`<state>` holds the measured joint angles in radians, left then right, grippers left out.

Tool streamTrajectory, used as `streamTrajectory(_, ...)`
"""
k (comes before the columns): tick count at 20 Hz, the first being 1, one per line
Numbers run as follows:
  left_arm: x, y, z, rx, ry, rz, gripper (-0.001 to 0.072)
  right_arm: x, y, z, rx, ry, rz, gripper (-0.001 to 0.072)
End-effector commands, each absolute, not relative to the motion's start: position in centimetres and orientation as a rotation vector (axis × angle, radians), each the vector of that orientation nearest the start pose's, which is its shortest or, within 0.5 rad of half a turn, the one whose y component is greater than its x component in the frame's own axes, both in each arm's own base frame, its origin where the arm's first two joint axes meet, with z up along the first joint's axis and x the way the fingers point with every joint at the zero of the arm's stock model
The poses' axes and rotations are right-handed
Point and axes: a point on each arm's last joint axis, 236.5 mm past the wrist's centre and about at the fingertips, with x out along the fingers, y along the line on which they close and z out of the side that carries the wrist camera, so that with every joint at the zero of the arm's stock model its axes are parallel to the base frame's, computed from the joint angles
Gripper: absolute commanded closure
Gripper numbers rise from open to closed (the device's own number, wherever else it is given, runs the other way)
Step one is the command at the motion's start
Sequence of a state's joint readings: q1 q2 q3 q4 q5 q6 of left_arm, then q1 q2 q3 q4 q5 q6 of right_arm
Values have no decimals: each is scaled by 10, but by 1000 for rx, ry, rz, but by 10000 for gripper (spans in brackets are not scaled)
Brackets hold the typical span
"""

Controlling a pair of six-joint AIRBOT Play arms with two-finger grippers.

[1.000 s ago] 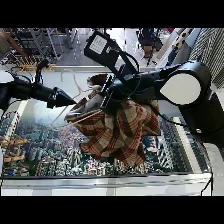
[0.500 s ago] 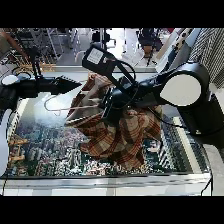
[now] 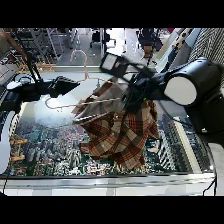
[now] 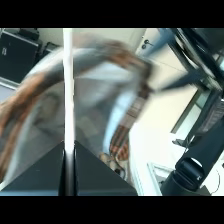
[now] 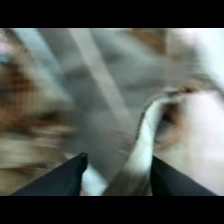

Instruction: Fold the clothes and pants, and hang the long-sleeved shirts on hangers.

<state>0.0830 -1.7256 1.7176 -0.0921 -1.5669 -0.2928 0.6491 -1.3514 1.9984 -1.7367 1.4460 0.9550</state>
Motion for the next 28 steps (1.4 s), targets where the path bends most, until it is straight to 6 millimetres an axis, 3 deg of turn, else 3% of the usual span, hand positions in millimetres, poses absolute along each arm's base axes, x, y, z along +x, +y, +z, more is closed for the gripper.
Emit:
streamTrajectory(1, 448, -201, 250, -285, 123, -1491, 683, 422, 208, 323, -1021, 354, 522, 214)
streamTrajectory(2, 450, -203, 246, -276, 136, -1480, 683, 422, 216, 325, -979, 330, 556, 361)
streamTrajectory(3, 451, -206, 239, -267, 172, -1470, 683, 415, 225, 320, -938, 341, 610, 570)
streamTrajectory(4, 453, -210, 226, -253, 239, -1456, 683, 409, 230, 313, -919, 368, 650, 608)
streamTrajectory(5, 452, -216, 210, -226, 310, -1449, 683, 405, 231, 305, -903, 402, 663, 566)
streamTrajectory(7, 457, -226, 183, -194, 417, -1409, 683, 408, 226, 302, -828, 443, 629, 379)
streamTrajectory(9, 464, -236, 177, -201, 427, -1383, 683, 416, 221, 307, -733, 446, 580, 294)
streamTrajectory(10, 468, -240, 176, -201, 423, -1369, 683, 421, 220, 312, -683, 435, 557, 162)
streamTrajectory(12, 474, -243, 176, -202, 415, -1345, 683, 431, 220, 319, -569, 417, 519, 82)
streamTrajectory(16, 479, -236, 176, -208, 415, -1324, 683, 448, 256, 306, -465, 394, 592, 59)
streamTrajectory(20, 481, -230, 176, -213, 416, -1314, 683, 486, 274, 251, -460, 465, 583, 75)
streamTrajectory(21, 481, -229, 176, -214, 416, -1312, 683, 495, 272, 241, -464, 480, 556, 94)
streamTrajectory(23, 482, -227, 176, -215, 415, -1308, 683, 507, 263, 226, -484, 511, 504, 263)
streamTrajectory(24, 483, -226, 176, -214, 415, -1306, 683, 509, 260, 223, -476, 521, 495, 409)
streamTrajectory(25, 483, -226, 176, -215, 414, -1304, 683, 509, 257, 224, -468, 525, 490, 617)
streamTrajectory(27, 491, -224, 176, -222, 410, -1270, 683, 499, 258, 236, -460, 518, 499, 683)
streamTrajectory(28, 500, -222, 176, -240, 411, -1230, 683, 492, 259, 246, -460, 508, 505, 683)
